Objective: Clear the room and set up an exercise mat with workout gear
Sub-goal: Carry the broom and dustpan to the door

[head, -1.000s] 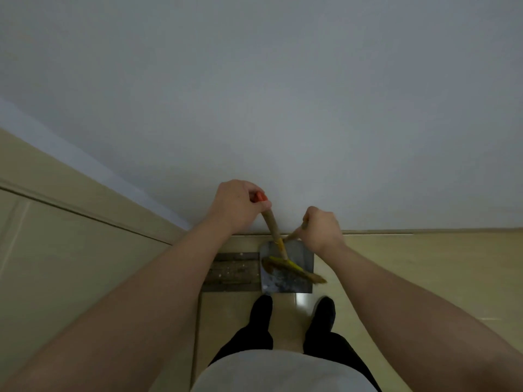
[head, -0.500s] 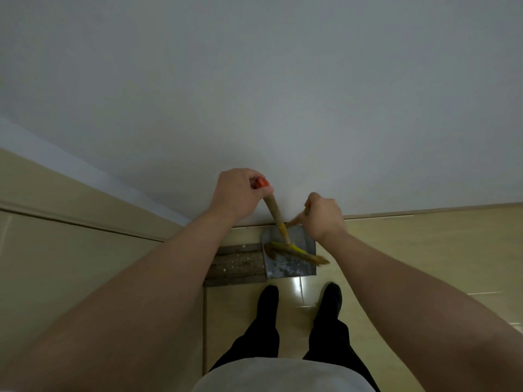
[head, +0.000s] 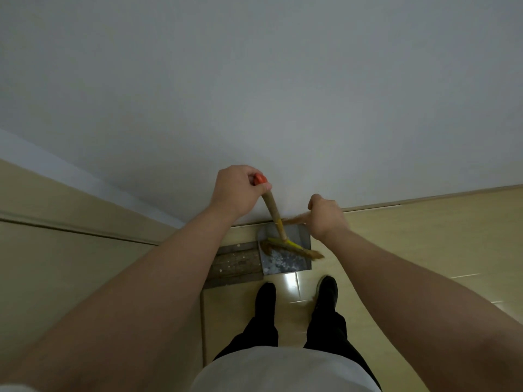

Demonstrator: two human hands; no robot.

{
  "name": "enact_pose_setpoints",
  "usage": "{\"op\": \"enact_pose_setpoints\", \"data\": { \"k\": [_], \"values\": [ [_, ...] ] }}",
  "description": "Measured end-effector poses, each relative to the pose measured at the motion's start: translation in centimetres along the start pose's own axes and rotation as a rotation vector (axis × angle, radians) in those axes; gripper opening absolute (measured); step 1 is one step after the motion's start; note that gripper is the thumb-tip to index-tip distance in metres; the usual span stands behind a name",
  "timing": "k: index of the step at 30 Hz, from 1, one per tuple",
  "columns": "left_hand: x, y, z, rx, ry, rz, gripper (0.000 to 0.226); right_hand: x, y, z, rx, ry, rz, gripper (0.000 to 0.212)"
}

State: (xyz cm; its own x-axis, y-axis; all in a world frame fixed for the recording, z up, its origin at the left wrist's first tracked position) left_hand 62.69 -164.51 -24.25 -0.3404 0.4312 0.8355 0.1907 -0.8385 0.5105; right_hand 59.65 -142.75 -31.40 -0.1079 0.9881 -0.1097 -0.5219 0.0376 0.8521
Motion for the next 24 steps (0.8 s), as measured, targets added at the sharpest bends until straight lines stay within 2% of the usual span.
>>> {"op": "enact_pose_setpoints", "data": {
  "k": [4,7,11,15,21,24],
  "values": [
    [-0.1,-0.7,-0.2,-0.012,0.009,0.017,0.021,0.4,-0.3,1.4,-0.1,0.027,0.063,0.033],
    [-0.4,-0.9,-0.4,-0.005,0.023,0.009,0.021,0.1,-0.1,2.6,-0.105,0.046,0.101,0.042],
    [-0.5,-1.3,-1.4,0.024,0.055,0.016,0.02,-0.5,2.1,3.9,-0.046,0.06,0.09,0.035],
    [-0.3,-2.0,-2.3,0.064,0.097,0.014,0.024,-1.6,4.4,5.5,0.033,0.082,-0.012,0.041],
    [-0.5,-2.4,-3.8,0.08,0.196,-0.061,0.04,-2.3,7.5,7.4,0.202,0.075,-0.197,0.043],
    [-0.8,-2.4,-4.7,0.059,0.213,-0.131,0.049,-1.4,7.9,8.5,0.213,0.043,-0.202,0.044]
  ]
}}
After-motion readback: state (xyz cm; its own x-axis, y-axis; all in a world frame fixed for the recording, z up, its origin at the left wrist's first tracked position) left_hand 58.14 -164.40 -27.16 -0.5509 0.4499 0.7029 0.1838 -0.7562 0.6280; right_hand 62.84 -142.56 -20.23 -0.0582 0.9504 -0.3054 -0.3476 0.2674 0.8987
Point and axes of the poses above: each hand's wrist, its own z-axis away from the middle knuckle, its own y-axis out of the back of the hand, x = y × z, the point moved 7 cm from there along -z, towards the middle knuckle, and after that the axes turned 11 degrees about z, right-handed, at the moved point
